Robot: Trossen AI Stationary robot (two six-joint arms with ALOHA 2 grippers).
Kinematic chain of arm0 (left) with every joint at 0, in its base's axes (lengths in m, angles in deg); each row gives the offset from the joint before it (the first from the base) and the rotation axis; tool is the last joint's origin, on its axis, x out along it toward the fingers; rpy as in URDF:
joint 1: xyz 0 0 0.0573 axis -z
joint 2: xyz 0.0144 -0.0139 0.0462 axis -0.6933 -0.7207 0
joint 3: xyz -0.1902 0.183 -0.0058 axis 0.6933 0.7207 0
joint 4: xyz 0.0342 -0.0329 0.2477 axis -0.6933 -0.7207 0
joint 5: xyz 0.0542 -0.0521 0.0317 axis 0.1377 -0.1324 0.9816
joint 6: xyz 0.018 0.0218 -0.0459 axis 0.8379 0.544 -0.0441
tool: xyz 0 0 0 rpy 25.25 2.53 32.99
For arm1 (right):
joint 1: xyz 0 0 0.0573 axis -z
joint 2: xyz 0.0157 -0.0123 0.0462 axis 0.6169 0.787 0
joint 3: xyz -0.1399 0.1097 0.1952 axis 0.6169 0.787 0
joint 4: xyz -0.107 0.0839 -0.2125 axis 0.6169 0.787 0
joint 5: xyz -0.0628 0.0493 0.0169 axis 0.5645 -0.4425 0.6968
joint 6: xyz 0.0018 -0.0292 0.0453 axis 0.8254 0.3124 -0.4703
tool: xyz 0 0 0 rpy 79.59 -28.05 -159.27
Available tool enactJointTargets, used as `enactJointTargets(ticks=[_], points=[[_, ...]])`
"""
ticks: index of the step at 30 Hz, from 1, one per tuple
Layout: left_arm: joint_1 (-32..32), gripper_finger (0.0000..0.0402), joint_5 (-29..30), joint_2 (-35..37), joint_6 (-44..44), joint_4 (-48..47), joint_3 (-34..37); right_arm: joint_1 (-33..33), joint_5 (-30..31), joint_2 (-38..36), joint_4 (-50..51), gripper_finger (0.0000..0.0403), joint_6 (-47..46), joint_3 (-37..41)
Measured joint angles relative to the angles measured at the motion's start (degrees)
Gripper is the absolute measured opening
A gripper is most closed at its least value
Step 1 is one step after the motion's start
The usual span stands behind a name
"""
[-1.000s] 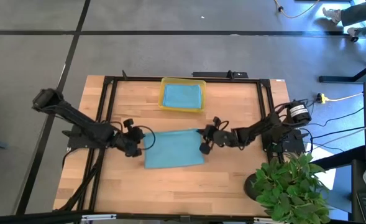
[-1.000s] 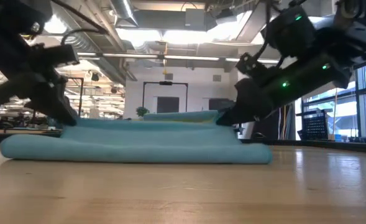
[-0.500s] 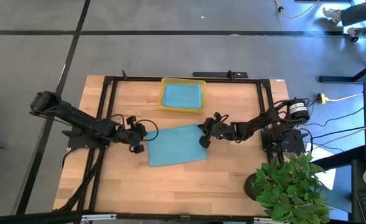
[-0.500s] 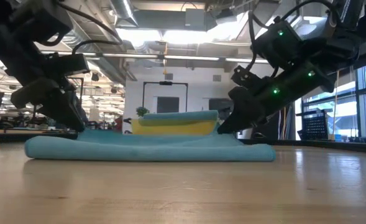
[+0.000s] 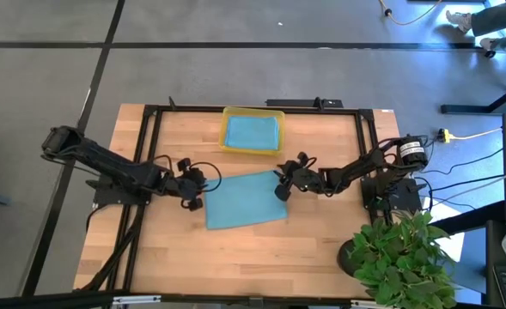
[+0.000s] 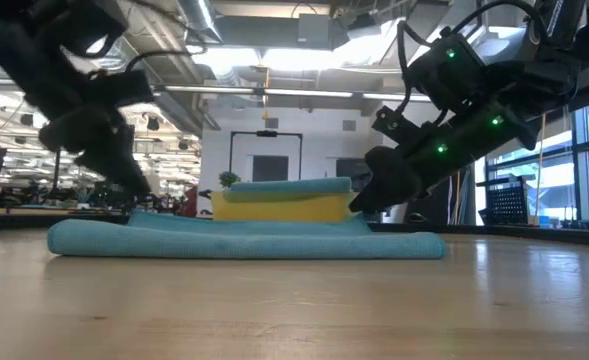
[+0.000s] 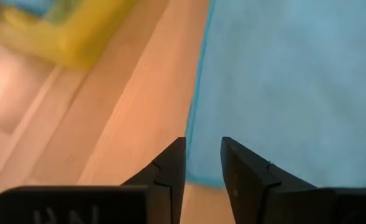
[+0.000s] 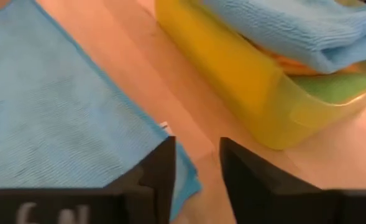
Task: Fold microfiber towels
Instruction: Fold the blue towel
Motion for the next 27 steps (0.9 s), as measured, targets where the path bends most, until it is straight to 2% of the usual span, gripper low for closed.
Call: enactJointTargets(ticks=[5,9,13,18,23,27], points=[[1.9,0.0091,0.0,0.0,0.0,1.9,-3.8,-0.2,1.0,0.0,-1.2,0.0173,0.4,0.0],[4.4,0.0091,-0.1,-0.2,1.2,5.8,-4.0,-1.2,-2.7,0.0,-3.6,0.0177,4.4,0.0],[6.6,0.0091,-0.1,-2.6,0.0,12.2,-2.7,-1.2,-8.0,0.0,-3.9,0.0153,3.2,0.0],[9.9,0.0091,-0.2,-8.7,-0.1,20.7,-2.5,-1.4,-12.2,0.0,-4.1,0.0098,4.3,0.0],[11.2,0.0091,-0.2,-15.3,-0.8,24.6,-2.5,-1.1,-12.2,0.0,-3.0,0.0048,2.9,0.0],[11.6,0.0091,-1.2,-19.9,-7.5,24.8,-2.5,0.1,-12.1,0.6,-2.7,0.002,2.8,0.0]])
